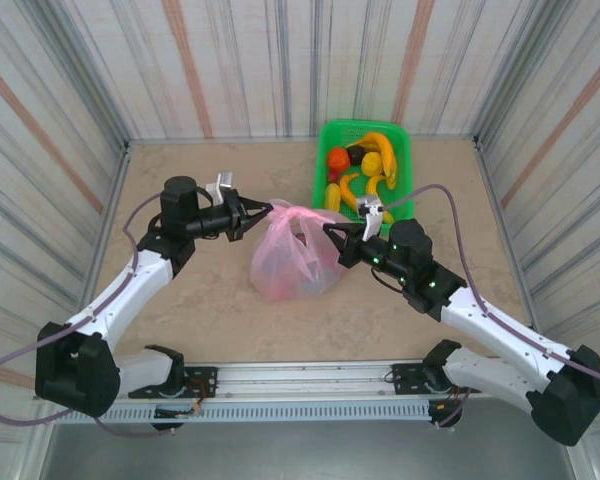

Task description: Place the fake fruits into the plastic bag and tie a complex knot

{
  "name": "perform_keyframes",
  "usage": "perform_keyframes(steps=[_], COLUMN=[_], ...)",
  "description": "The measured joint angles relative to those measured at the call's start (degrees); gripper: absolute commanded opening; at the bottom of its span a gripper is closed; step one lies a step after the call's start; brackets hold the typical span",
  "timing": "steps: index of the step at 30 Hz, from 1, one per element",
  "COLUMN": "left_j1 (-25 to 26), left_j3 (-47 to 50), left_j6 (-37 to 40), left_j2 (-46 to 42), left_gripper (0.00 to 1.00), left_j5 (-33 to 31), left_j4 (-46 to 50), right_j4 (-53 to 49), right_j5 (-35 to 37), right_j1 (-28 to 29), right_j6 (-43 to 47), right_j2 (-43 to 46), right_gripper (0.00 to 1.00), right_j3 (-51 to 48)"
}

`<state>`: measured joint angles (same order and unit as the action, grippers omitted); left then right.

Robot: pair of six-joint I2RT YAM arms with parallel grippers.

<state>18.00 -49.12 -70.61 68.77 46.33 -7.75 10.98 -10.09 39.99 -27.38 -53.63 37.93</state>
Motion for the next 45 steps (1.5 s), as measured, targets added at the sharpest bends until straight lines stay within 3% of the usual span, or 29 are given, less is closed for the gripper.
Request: perform_keyframes(steps=[24,45], left_j1=[-14.3,-22.8], left_j3=[3.8,8.6], left_j6=[7.1,21.9], left_j2=[-4.2,-1.0], left_gripper=[0.00,0.00], left_j5=[6.0,10.3], left_j4=[9.8,21.5], right_j4=[-16.4,-20.1], right_j5=[-3.9,-15.6], right_j1=[-13.4,-29.2], right_j6=[-2.6,-5.9], right_j2=[6.1,8.0], right_gripper=[0.00,0.00], right_j3=[-1.2,-11.2])
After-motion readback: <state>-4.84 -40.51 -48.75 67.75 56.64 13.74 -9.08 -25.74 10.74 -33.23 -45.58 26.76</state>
